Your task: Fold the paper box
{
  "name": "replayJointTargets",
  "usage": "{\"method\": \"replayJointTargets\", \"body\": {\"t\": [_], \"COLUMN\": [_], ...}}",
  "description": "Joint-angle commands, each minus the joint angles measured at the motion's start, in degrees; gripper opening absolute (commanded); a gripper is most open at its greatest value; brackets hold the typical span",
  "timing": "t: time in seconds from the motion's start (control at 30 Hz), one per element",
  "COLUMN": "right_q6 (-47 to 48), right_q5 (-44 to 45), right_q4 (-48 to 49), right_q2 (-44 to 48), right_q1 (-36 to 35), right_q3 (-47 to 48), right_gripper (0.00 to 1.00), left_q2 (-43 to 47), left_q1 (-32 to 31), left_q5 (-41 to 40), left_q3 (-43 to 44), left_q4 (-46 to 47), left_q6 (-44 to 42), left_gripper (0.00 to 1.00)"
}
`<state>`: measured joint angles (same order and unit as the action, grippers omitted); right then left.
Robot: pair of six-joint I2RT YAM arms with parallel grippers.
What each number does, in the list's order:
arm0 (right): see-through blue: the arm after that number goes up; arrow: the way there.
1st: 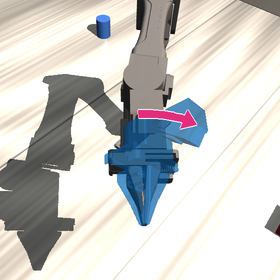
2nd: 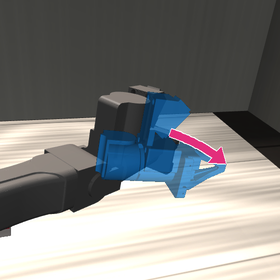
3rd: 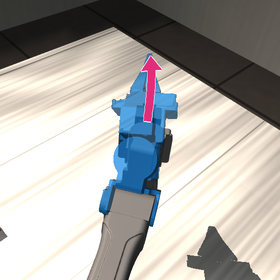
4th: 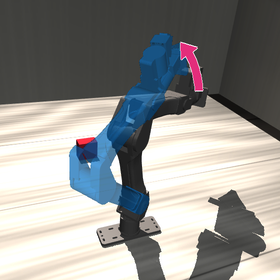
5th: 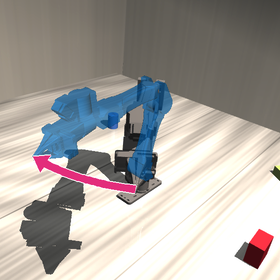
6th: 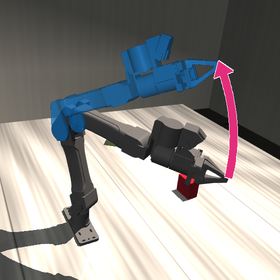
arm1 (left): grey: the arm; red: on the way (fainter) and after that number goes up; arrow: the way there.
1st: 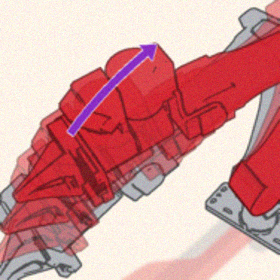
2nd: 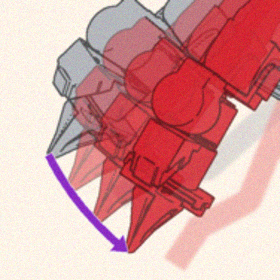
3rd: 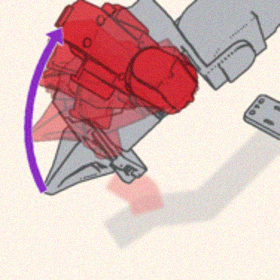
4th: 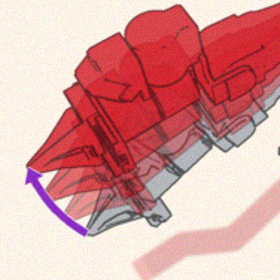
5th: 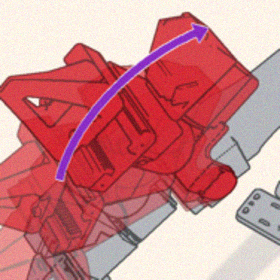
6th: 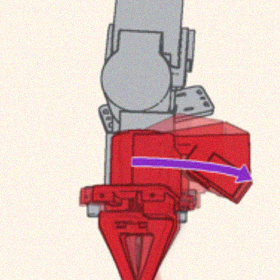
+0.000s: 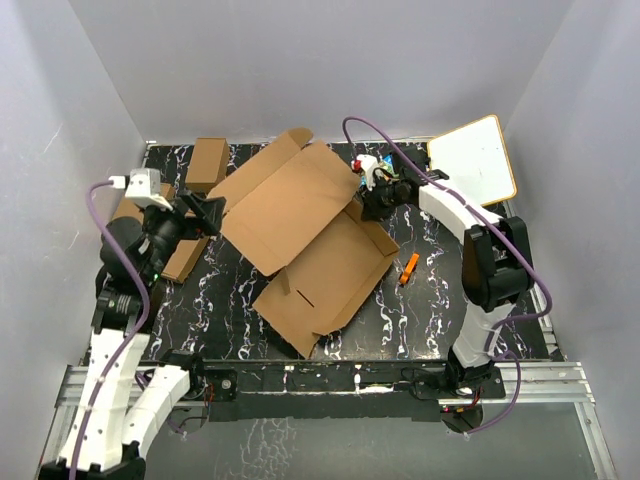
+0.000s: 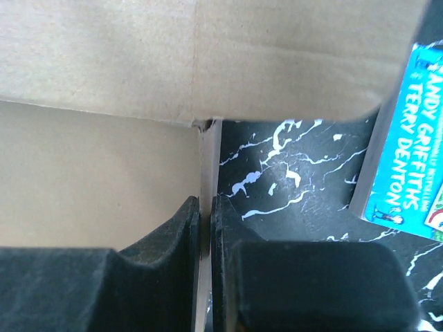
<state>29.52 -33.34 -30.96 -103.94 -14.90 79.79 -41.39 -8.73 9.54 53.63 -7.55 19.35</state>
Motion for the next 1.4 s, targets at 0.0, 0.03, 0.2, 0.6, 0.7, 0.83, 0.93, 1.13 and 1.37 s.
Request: {"method": "replayJointTargets", "body": {"t": [0.0, 0.03, 0.2, 0.6, 0.7, 0.83, 0.93, 1.13, 1.37], "right_q6": [-3.14, -3.41, -3.90, -0.72, -0.65, -2.09, -3.72, -4.88, -4.67], "right_q5": [4.42, 5.04, 7.16, 13.48, 15.66, 20.81, 26.08, 22.56, 20.78], "right_q4": [-2.79, -2.69, -3.14, -0.60, 1.27, 6.08, 10.59, 9.27, 9.57], "right_q2": [-3.77, -4.86, -8.51, -1.61, -1.44, -1.34, 0.10, 1.86, 3.57], "right_q1": [-0.22, -0.27, -0.33, -0.39, -0.37, -0.91, -1.83, -1.84, -1.74], "right_q3": [3.27, 3.84, 5.11, -5.45, -7.11, -10.06, -13.27, -13.23, -13.65], "right_gripper": [0.08, 0.09, 0.17, 0.40, 0.37, 0.08, 0.08, 0.28, 0.46], "left_q2": [5.68, 6.23, 8.74, 9.24, 9.02, 8.88, 8.74, 7.46, 7.04], "left_q1": [0.03, 0.03, 0.03, 0.03, 0.03, 0.03, 0.04, 0.05, 0.03], "left_q5": [-4.00, -3.81, -2.52, 2.53, 3.49, 4.52, 5.35, 7.15, 7.42], "left_q3": [-0.56, -1.72, -8.92, -15.31, -15.57, -15.65, -16.11, -17.63, -17.41], "left_q4": [-6.67, -6.99, -6.19, -0.57, 0.24, 0.55, 1.22, 3.42, 3.54], "left_q6": [-2.99, -2.81, -0.03, 4.92, 5.96, 7.14, 8.45, 11.35, 12.20], "left_gripper": [0.79, 0.79, 0.78, 0.76, 0.75, 0.75, 0.74, 0.74, 0.75]}}
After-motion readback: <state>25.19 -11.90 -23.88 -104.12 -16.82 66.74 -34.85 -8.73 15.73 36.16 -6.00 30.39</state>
